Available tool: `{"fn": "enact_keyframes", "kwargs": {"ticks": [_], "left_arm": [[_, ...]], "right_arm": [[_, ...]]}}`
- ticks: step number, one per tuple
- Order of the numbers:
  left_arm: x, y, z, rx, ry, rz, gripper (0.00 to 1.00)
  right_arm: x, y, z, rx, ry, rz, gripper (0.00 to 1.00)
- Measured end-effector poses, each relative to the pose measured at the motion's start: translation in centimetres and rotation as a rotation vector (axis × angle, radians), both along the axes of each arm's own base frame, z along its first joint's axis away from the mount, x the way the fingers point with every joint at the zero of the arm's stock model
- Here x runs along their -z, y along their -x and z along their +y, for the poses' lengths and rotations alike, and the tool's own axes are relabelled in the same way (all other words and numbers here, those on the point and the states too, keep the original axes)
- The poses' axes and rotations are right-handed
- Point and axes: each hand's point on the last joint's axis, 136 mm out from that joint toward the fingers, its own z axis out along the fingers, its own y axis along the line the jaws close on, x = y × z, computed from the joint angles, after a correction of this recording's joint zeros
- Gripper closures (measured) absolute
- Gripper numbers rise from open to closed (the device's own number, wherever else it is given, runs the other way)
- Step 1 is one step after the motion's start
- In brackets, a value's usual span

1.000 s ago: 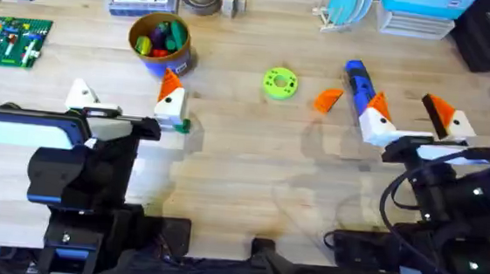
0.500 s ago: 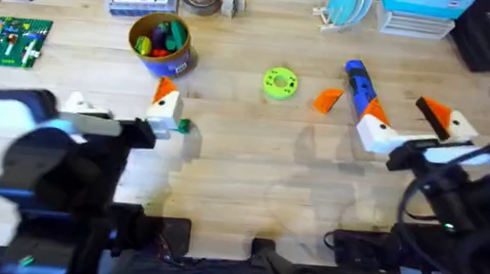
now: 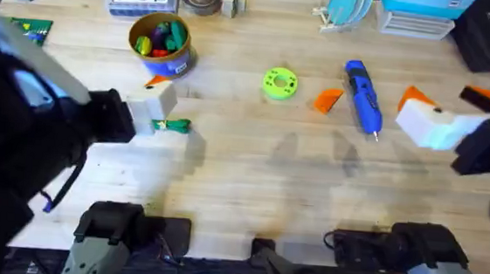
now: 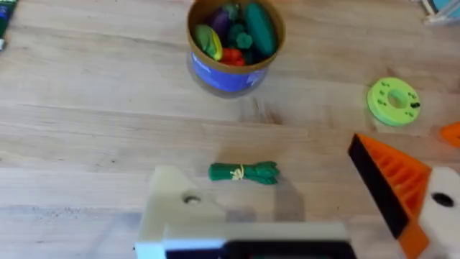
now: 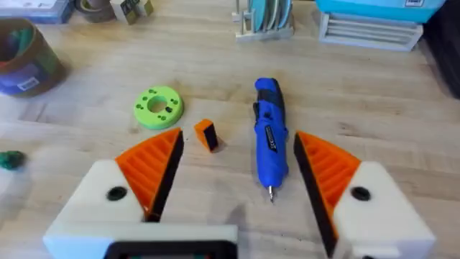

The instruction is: Pick up the gripper from the table and insert it into the empty holder that is missing its gripper. Then pick up a screw, insert it into the mounting hole, and use the screwdriver to tighten it. Finally, clean up the table by picking up the vegetable and placing it into the bucket.

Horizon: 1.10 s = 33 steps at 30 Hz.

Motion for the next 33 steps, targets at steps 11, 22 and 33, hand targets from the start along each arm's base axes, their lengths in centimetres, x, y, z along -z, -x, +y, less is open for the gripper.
{"fn": "enact_keyframes", "kwargs": {"ticks": [11,22,33], "left_arm": [[3.5,-0.5,-1.8,0.063,0.085,0.216,0.009],[9.9,-1.3,-2.7,-0.039,0.243,0.513,0.008],[12.7,-3.6,-4.2,-0.029,0.343,0.61,0.273]], "right_arm": [[-1.6,-0.5,0.0,-0.002,0.002,0.058,0.007],[-1.4,-0.4,0.0,-0.001,0.002,0.069,0.007],[-1.4,-0.4,0.0,-0.001,0.002,0.069,0.007]]}}
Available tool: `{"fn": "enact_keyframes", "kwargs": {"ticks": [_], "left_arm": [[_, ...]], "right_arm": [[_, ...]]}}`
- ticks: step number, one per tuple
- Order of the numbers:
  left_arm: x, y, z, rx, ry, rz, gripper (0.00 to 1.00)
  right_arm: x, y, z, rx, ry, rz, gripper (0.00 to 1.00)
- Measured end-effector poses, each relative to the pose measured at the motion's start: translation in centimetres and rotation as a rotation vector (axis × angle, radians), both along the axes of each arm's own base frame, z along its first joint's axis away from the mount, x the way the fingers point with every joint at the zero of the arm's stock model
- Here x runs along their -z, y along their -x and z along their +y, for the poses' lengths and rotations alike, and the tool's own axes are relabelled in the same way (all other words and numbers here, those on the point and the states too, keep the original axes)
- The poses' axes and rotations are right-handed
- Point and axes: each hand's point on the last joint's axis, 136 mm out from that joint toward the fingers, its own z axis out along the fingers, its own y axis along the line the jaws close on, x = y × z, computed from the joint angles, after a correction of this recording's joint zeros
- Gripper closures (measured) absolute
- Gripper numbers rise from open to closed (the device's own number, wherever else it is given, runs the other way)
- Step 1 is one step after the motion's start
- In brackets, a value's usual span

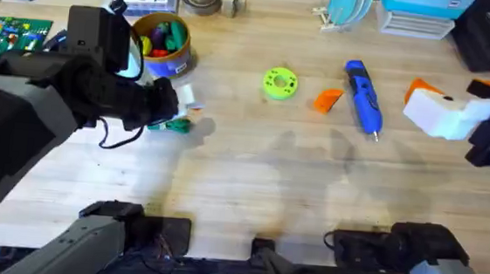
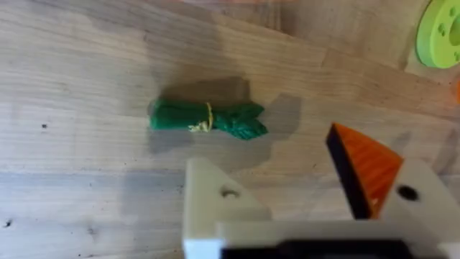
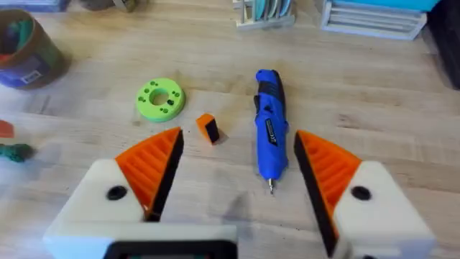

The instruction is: Pick up the gripper from the table and insert it into the empty holder that is missing its gripper. Then pick up a screw, insert it into the mounting hole, and use the screwdriver to tighten it. Finally, clean up the table by picking up the vegetable and placing it into the bucket.

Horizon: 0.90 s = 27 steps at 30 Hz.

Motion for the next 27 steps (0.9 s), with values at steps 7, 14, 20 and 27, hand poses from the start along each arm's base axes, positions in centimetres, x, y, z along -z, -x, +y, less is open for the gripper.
{"fn": "enact_keyframes", "kwargs": {"ticks": [7,14,20,27], "left_arm": [[-0.6,-0.4,-0.6,0.02,0.032,-0.032,0.996],[-4.3,-0.4,-2.5,0.132,0.105,-0.192,0.539],[-9.8,-0.4,-4.4,0.264,0.168,-0.388,0.007],[-13.8,0.2,-5.4,0.354,0.183,-0.538,0.321]], "right_arm": [[0.0,0.0,0.0,0.0,0.0,0.0,0.007],[0.0,0.0,-0.2,0.008,0.005,0.0,0.007],[0.0,0.0,-0.3,0.014,0.008,0.001,0.007],[0.0,0.0,-0.3,0.014,0.008,0.0,0.007]]}}
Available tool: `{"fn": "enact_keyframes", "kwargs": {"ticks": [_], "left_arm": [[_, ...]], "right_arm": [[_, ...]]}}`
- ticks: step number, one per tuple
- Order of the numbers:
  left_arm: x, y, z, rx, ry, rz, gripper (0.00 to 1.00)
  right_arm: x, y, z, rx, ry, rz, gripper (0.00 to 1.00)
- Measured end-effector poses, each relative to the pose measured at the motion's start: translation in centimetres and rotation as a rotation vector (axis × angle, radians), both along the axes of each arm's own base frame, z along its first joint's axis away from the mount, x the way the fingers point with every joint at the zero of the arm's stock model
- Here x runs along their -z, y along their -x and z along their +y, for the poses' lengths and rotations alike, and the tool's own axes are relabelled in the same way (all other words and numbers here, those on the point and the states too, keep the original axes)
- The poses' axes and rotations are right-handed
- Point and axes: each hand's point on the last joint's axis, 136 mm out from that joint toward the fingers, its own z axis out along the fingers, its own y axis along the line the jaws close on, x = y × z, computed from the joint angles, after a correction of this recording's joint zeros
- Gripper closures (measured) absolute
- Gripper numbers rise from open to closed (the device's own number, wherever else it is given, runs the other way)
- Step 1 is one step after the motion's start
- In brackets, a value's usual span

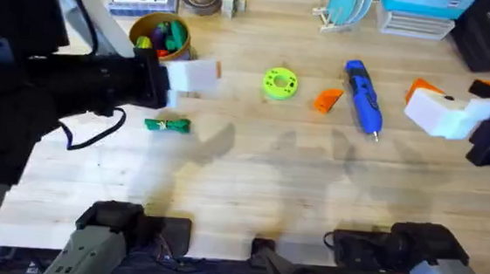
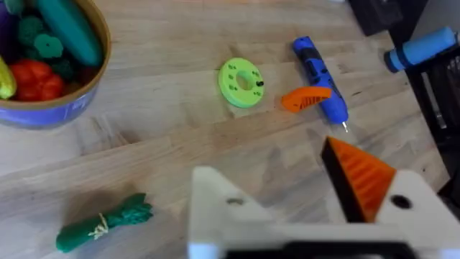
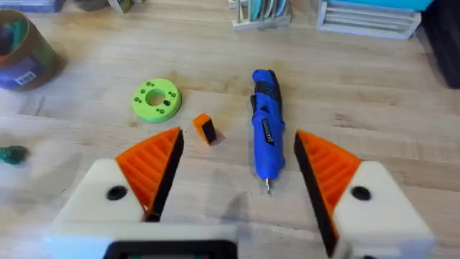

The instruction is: Pick up the gripper from the table and insert it into the empty holder that is missing its gripper. Then pick up a screw, insert it into the mounting hole, and use the screwdriver to tighten it. Finally, clean up the table by picking up the vegetable and placing it into the bucket.

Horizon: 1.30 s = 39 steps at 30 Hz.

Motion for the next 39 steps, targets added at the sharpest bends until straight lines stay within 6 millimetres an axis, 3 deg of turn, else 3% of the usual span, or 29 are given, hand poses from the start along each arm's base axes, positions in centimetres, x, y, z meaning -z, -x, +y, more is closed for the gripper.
{"fn": "enact_keyframes", "kwargs": {"ticks": [4,5,10,11,22,29,33,39], "left_arm": [[-0.9,0.1,-0.2,0.017,-0.002,-0.049,0.947],[-1.0,0.1,-0.2,0.021,-0.005,-0.06,0.92],[-1.2,0.0,-0.3,0.026,-0.002,-0.07,0.131],[-1.2,0.0,-0.3,0.025,0.0,-0.068,0.037],[-1.2,0.1,-0.3,0.025,0.0,-0.064,0.006],[0.5,1.5,-0.2,0.024,0.0,0.04,0.006],[-0.3,0.5,0.0,0.013,-0.02,-0.027,0.007],[-3.7,-2.1,0.3,0.047,-0.104,-0.293,0.007]], "right_arm": [[0.0,0.0,0.0,0.0,0.0,0.0,0.007],[0.0,0.0,0.0,0.0,0.0,0.0,0.008],[0.0,0.0,0.0,0.0,0.0,0.0,0.007],[0.0,0.0,0.0,0.0,0.0,0.0,0.007],[0.0,0.0,0.0,0.0,0.0,0.0,0.007],[0.0,0.0,0.0,0.0,0.0,0.0,0.007],[0.0,0.0,0.0,0.0,0.0,0.0,0.009],[0.0,0.0,0.0,0.0,0.0,0.0,0.008]]}}
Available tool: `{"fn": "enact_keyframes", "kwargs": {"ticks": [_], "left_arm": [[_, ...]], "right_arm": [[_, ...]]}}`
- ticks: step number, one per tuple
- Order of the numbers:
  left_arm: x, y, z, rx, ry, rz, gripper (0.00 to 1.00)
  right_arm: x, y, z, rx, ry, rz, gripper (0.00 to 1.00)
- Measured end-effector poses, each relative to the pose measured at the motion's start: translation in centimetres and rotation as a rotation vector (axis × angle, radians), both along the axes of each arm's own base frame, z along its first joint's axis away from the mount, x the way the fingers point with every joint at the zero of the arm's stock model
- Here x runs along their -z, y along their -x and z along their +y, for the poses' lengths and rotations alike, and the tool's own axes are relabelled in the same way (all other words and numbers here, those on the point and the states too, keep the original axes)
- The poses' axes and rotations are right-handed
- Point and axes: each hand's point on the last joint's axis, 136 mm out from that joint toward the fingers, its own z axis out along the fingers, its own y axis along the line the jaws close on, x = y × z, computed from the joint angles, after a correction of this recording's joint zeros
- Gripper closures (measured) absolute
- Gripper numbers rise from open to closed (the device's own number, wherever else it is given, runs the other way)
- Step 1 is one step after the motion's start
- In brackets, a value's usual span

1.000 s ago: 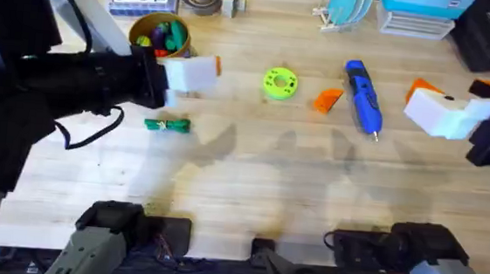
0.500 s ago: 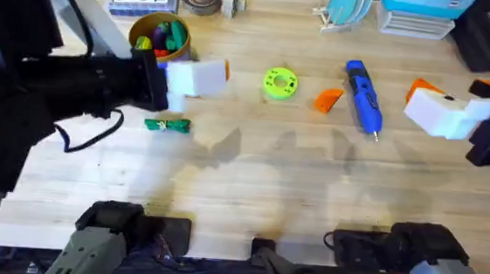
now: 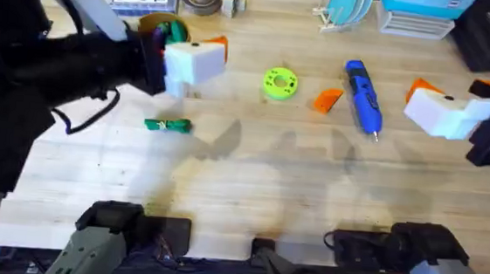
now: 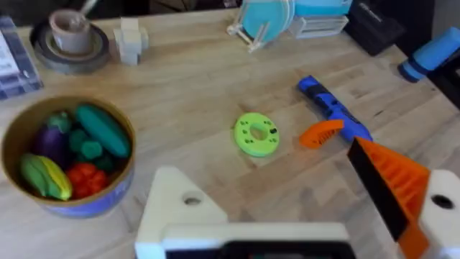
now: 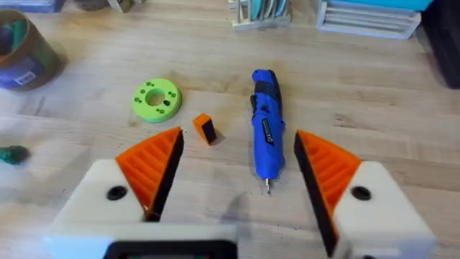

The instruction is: Pick up the gripper from the table and insert it into the empty holder that is missing its gripper. Then pick up a screw, insert it into the mounting hole, and use the screwdriver to tighten it. Finally, clean up the table by picking up the vegetable and placing it into the bucket.

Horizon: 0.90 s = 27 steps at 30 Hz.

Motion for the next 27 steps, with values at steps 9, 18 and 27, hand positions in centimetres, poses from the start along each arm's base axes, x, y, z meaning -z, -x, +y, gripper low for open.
{"fn": "enact_keyframes", "kwargs": {"ticks": [9,18,27], "left_arm": [[-4.8,1.2,0.6,-0.043,-0.088,-0.313,0.006],[-2.5,3.3,1.5,-0.135,-0.062,-0.477,0.007],[3.0,3.4,1.8,-0.179,0.065,-0.562,0.007]], "right_arm": [[0.0,0.0,0.0,0.0,0.0,0.0,0.008],[0.0,0.0,0.0,0.0,0.0,0.0,0.007],[0.0,0.0,0.0,0.0,0.0,0.0,0.007]]}}
